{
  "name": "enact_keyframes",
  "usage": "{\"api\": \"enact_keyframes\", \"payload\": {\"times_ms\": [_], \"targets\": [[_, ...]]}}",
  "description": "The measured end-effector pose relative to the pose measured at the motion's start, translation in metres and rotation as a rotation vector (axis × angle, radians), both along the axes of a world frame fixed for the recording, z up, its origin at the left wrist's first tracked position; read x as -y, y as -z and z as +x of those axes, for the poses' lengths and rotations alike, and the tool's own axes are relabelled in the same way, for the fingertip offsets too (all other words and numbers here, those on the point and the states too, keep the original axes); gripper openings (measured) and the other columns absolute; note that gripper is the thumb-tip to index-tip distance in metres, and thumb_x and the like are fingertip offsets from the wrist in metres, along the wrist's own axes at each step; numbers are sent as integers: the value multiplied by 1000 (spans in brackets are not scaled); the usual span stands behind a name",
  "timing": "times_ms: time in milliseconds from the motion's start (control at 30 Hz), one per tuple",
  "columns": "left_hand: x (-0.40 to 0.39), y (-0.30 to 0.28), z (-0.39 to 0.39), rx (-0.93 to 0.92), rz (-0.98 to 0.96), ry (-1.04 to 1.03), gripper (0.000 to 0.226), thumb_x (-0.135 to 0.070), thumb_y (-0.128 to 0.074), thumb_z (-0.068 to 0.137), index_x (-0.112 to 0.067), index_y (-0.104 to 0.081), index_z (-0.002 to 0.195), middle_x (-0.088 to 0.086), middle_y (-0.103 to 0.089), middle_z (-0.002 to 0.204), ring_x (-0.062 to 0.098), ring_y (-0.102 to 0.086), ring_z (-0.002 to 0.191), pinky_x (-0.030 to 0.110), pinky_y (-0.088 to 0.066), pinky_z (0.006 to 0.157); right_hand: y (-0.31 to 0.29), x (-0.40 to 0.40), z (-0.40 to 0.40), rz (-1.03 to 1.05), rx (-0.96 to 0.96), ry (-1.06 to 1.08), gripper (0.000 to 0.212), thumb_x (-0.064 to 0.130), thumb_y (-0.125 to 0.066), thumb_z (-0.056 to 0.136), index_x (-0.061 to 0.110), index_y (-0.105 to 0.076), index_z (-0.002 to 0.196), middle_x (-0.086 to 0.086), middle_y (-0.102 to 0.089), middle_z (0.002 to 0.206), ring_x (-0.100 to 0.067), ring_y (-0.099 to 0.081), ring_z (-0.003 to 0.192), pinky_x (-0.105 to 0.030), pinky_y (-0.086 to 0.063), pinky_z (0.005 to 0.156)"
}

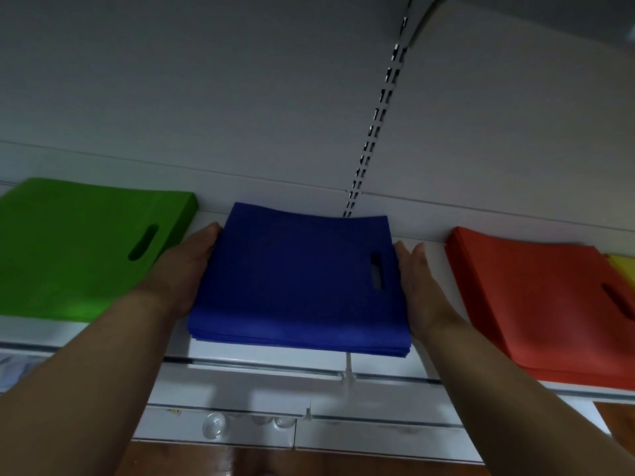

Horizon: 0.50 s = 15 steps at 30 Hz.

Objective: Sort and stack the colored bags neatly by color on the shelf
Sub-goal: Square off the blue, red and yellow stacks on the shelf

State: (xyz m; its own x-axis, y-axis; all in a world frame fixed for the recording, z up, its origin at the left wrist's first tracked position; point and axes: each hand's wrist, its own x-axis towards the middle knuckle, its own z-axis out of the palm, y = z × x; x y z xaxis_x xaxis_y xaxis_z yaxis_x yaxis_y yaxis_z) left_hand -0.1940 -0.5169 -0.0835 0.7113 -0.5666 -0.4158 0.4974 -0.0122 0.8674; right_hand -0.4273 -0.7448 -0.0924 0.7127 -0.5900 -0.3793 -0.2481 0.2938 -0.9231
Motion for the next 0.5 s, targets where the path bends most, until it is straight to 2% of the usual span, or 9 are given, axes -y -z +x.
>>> {"api": "enact_keyframes", "payload": {"times_ms": [100,133,200,233,267,333,367,433,500], "targets": [[2,-1,-1,15,-16,46,30,-42,-52,99,-21,-69,113,-2,-75,102,9,-72,81,20,-55,58,-8,-2,2,2,11,0,65,76,-17,92,41,-53,134,13,-64,126,-8,-65,110,-21,-56,76],[3,-3,-3,32,-19,54,30,-41,-52,99,-21,-69,113,-1,-76,101,9,-72,80,20,-55,57,-8,0,1,0,21,14,64,72,-16,95,34,-55,130,11,-65,124,-7,-66,105,-22,-56,77],[2,1,-3,49,-12,50,32,-45,-53,98,-21,-70,109,-1,-76,95,10,-72,78,20,-55,57,-8,3,0,-66,-15,50,55,67,-20,98,27,-51,120,13,-61,116,-4,-64,96,-33,-52,90],[2,3,-3,45,-19,46,35,-49,-55,96,-21,-70,112,-1,-76,98,11,-73,82,22,-55,61,-8,3,-1,-109,-19,62,52,67,-20,98,31,-51,120,17,-62,115,-1,-63,96,-36,-50,95],[1,3,-4,28,-31,41,40,-52,-57,94,-22,-69,117,-1,-75,105,13,-72,89,25,-57,69,-6,4,-1,-114,-14,52,55,68,-18,97,37,-53,125,21,-64,117,0,-64,99,-33,-51,92],[0,6,-3,35,-31,9,48,-56,-57,92,-25,-63,127,-2,-70,117,10,-71,95,27,-56,80,-7,2,-3,-45,-8,26,58,72,-14,93,49,-51,131,21,-64,124,-1,-64,108,-21,-54,79],[-1,6,-4,78,-18,13,47,-53,-54,95,-23,-60,131,-4,-67,119,1,-70,89,20,-55,77,-9,0,-3,-12,-19,24,62,74,-13,92,48,-48,136,20,-60,130,-3,-61,114,-19,-53,78],[-2,6,-5,159,-2,-24,38,-43,-44,102,-21,-56,131,-10,-62,114,-15,-64,70,7,-49,59,-8,1,-4,12,-19,19,65,76,-12,91,48,-40,143,23,-51,139,-2,-55,120,-18,-49,78],[2,4,-10,144,-18,13,26,-41,-44,102,-26,-64,111,-18,-71,93,-13,-64,64,6,-47,49,-10,1,-1,85,50,48,59,73,-11,93,53,-43,138,25,-56,133,3,-60,111,-15,-50,74]]}}
